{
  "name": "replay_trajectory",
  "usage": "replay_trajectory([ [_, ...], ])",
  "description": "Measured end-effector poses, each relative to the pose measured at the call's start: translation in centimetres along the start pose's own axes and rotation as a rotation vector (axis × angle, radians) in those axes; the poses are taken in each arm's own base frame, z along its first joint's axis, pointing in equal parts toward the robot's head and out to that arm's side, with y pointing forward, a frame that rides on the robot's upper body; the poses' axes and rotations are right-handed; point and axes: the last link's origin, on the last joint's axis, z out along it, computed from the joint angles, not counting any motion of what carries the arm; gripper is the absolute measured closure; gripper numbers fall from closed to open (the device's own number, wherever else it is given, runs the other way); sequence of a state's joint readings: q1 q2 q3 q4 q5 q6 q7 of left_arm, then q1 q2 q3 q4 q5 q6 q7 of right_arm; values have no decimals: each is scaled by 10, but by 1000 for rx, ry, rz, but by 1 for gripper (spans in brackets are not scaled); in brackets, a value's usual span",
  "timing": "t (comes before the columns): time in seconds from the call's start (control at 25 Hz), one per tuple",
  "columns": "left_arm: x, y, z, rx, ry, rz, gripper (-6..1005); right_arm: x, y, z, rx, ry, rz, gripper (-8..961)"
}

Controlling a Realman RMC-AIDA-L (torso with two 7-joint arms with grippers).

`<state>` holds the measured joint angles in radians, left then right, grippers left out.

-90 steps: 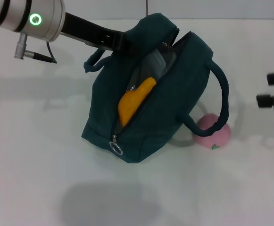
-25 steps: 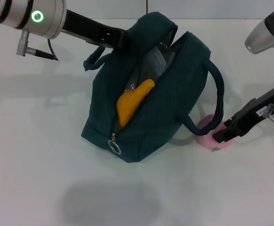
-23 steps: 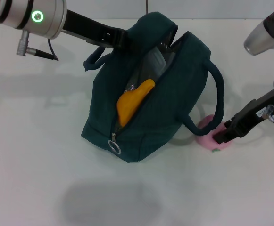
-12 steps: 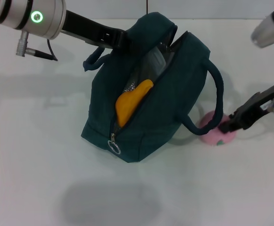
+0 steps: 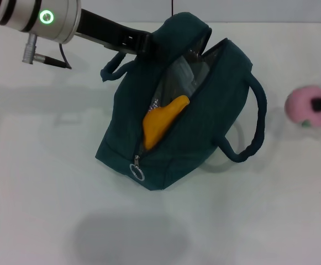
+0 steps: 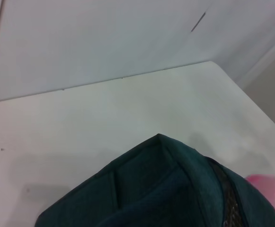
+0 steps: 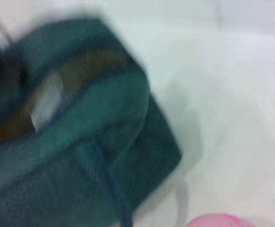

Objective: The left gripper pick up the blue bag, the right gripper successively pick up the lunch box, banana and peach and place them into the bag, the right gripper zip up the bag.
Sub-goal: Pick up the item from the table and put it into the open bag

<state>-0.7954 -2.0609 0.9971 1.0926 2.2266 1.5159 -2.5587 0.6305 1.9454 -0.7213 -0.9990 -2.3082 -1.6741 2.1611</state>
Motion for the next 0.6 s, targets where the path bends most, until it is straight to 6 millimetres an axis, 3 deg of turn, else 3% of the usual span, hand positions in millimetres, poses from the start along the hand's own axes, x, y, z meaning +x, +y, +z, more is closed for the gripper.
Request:
replay_trajectory([
  [0.12, 1, 1, 1, -4, -2, 0, 872, 7, -7, -37, -115, -220, 29, 767],
  [0.16, 2, 2, 1, -4, -1, -1, 872, 7, -7, -37, -115, -220, 29, 776],
  [0.32, 7, 5, 0, -4, 3, -1, 871, 5, 9, -56, -332, -490, -54, 809],
  [0.48, 12, 8, 1, -7, 4, 8, 871, 0, 29, -44, -487, -603, -138, 841],
  [0.6, 15, 11, 2, -12, 5, 18, 871, -6, 47, -9, -557, -555, -184, 861],
])
